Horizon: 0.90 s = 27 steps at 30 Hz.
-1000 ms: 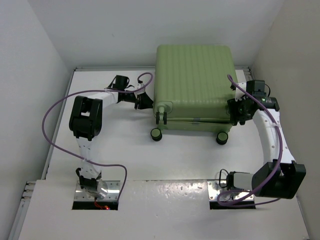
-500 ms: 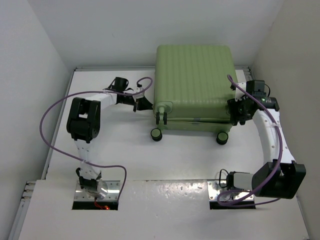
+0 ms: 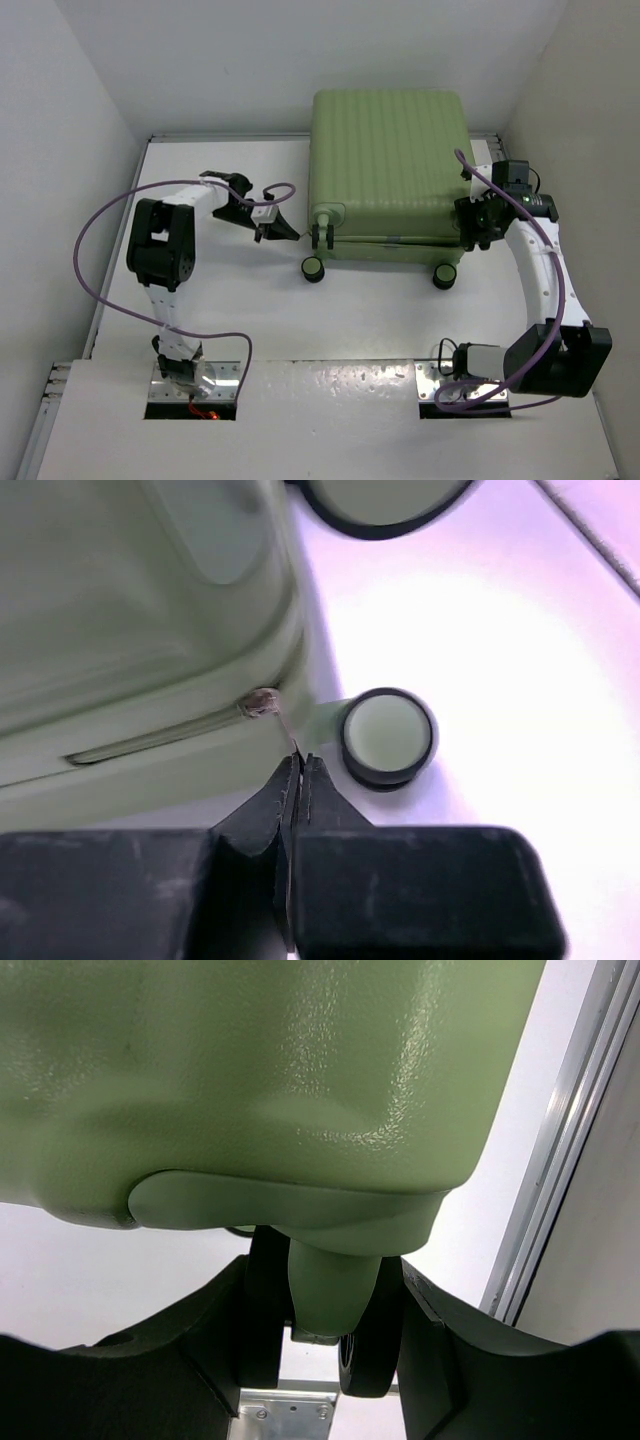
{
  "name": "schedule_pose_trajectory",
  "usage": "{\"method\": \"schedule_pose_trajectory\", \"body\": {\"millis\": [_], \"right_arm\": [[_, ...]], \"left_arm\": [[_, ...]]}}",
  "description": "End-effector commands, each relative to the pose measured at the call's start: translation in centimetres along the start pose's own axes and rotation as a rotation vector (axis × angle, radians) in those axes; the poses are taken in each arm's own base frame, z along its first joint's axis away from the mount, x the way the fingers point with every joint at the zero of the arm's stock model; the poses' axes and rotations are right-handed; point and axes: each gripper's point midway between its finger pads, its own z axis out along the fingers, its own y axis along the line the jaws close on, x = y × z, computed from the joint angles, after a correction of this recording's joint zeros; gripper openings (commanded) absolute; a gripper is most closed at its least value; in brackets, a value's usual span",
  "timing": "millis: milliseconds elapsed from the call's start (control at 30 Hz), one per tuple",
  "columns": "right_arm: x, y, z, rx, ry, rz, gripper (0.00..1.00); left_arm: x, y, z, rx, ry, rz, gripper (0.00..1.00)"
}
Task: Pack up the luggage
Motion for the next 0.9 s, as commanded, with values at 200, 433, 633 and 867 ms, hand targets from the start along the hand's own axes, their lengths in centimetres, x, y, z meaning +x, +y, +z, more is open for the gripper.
{"method": "schedule_pose_trajectory", "body": {"millis": [200, 433, 633, 867], "right_arm": [[0.1, 1.2, -0.2, -0.024, 0.009, -0.033, 0.0], [0.6, 1.2, -0.2, -0.02, 0.003, -0.029, 0.0], [0.2, 1.2, -0.7, -0.017, -0.016, -0.03, 0.0], [-0.4, 1.0, -1.2, -0.007, -0.04, -0.016, 0.0]], "left_arm": [[-6.3, -5.3, 1.0, -0.012, -0.226, -0.045, 0.0], [-7.2, -6.2, 1.0, -0.017, -0.249, -0.081, 0.02], [-5.7, -3.2, -1.9, -0.041, -0.131, -0.177, 0.12], [-5.5, 6.6, -7.3, -0.295, 0.21, -0.349, 0.1]]}}
